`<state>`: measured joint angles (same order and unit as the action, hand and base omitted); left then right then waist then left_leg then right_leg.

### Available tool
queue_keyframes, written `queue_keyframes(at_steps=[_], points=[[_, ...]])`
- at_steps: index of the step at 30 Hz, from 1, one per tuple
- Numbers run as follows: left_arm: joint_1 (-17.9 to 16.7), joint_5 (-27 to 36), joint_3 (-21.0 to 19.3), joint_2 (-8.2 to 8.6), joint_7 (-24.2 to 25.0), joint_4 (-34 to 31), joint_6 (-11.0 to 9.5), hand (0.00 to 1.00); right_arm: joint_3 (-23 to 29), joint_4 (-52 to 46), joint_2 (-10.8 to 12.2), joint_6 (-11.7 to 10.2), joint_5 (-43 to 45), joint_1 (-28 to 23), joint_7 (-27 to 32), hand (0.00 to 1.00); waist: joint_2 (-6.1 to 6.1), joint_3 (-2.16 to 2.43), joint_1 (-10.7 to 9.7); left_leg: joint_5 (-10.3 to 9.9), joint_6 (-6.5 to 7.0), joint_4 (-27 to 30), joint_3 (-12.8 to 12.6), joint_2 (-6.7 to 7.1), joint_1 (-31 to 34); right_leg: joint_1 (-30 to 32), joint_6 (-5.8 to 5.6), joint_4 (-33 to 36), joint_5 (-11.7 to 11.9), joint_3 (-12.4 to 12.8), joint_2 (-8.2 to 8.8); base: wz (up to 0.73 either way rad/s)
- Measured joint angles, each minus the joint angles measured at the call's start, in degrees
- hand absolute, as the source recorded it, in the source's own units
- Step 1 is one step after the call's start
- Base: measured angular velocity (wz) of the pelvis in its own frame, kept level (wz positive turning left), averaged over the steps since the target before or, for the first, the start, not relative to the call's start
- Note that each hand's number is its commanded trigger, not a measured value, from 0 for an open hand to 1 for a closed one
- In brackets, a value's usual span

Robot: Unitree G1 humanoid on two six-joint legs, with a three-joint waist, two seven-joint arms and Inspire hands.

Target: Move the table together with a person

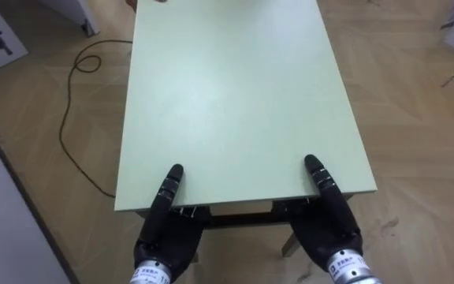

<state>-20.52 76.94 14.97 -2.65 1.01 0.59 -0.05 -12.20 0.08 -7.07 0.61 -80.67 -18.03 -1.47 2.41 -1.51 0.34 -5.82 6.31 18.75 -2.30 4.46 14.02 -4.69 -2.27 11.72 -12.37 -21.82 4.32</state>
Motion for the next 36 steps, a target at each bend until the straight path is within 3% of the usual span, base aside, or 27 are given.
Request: queue_keyframes(at_steps=[8, 11, 13, 18, 24, 29, 30, 32, 33, 35, 36], points=[[-0.3, 0.1, 0.1, 0.52, -0.1, 0.0, -0.2, 1.00, 0.0, 0.0, -0.2, 0.0, 0.7, 0.8, 0.7, 1.00, 0.54, 0.05, 1.7, 0.8, 0.98, -0.1, 3.1, 1.41, 0.3, 0.1, -0.32, 2.3, -0.3, 0.0, 0.70, 0.30], [-0.4, 0.1, 0.8, 0.52, -0.1, 0.0, -1.1, 1.00, 0.0, -0.1, -0.1, 0.0, 1.2, 0.9, 0.7, 1.00, 0.58, 0.06, 1.8, 1.0, 1.50, -0.3, 5.2, 2.52, 0.3, 3.0, 0.16, 6.2, -2.1, 4.1, 1.12, 0.31], [-0.4, 0.1, 1.0, 0.50, -0.1, 0.0, -1.3, 1.00, 0.0, -0.2, -0.1, 0.0, 1.0, 0.8, 0.7, 1.00, 0.53, 0.04, 1.3, 1.4, 1.92, -0.5, 6.5, 4.28, 0.3, 6.9, 0.25, 6.4, -3.2, 7.7, 1.17, 0.48], [-0.7, 0.0, 1.0, -0.67, 0.0, 0.0, -1.7, 1.00, -0.2, -0.2, 0.4, 0.2, 0.2, -0.2, 0.7, 1.00, -0.06, -0.04, 0.9, 2.1, 2.01, -1.0, 9.4, 6.24, -0.2, 5.4, -0.20, 6.7, -3.7, 6.0, 1.73, 0.43], [-0.7, 0.0, 0.9, -1.31, 0.0, 0.0, -1.8, 1.00, -0.3, -0.1, 1.3, 0.3, 0.1, -0.8, 0.8, 1.00, -1.99, 0.03, 1.1, 2.8, 2.23, -0.9, 13.5, 7.33, -0.9, 3.3, -0.08, 4.1, -2.6, 10.6, 0.22, 0.36], [-0.7, 0.1, 1.0, -1.22, -0.3, -0.1, -1.6, 1.00, -0.2, 0.0, 1.2, 0.2, 0.3, -0.7, 0.8, 1.00, -1.98, 0.01, 2.0, 3.0, 1.80, -0.6, 16.7, 7.50, -1.0, 2.4, 1.51, 2.0, -0.9, 14.6, -1.92, 0.31], [-0.6, 0.0, 1.0, -1.40, -0.3, -0.2, -1.7, 1.00, -0.3, 0.0, 1.2, 0.2, 0.3, -0.7, 0.8, 1.00, -1.90, -0.04, 2.1, 3.2, 1.38, -0.8, 17.6, 7.54, -1.1, 2.9, 2.12, 1.5, -0.6, 15.7, -2.98, 0.43], [-0.6, 0.0, 1.0, -1.40, -0.3, -0.2, -1.7, 1.00, -0.3, 0.0, 1.1, 0.2, 0.1, -0.7, 0.8, 1.00, -1.69, 0.01, 2.3, 3.4, 1.06, -1.3, 18.8, 8.05, -1.3, 2.9, 2.62, 0.9, -0.2, 14.8, -3.63, 0.38], [-0.6, 0.1, 0.9, -1.38, -0.2, -0.2, -1.7, 1.00, -0.3, 0.0, 1.0, 0.2, 0.0, -0.5, 0.8, 1.00, -1.63, 0.04, 2.5, 3.5, 0.88, -1.3, 18.6, 8.25, -1.0, 2.3, 2.59, 0.4, -0.2, 13.7, -3.39, 0.31], [-0.5, 0.1, 0.8, -1.36, 0.1, -0.2, -1.6, 1.00, -0.3, 0.0, 0.8, 0.2, 0.0, -0.3, 0.8, 1.00, -1.53, 0.04, 1.6, 3.7, 0.67, -1.7, 11.3, 6.48, -0.1, 0.9, 2.56, -1.3, -0.1, 9.8, -2.70, 0.60], [-0.4, -0.1, 0.8, -1.25, 0.1, -0.2, -1.5, 1.00, -0.2, 0.0, 0.8, 0.2, -0.1, -0.3, 0.7, 1.00, -1.31, 0.09, -0.3, 3.1, -0.38, -2.1, 0.7, 3.64, 0.8, 0.4, 2.55, -2.0, -0.1, 7.0, -2.36, 1.00]])
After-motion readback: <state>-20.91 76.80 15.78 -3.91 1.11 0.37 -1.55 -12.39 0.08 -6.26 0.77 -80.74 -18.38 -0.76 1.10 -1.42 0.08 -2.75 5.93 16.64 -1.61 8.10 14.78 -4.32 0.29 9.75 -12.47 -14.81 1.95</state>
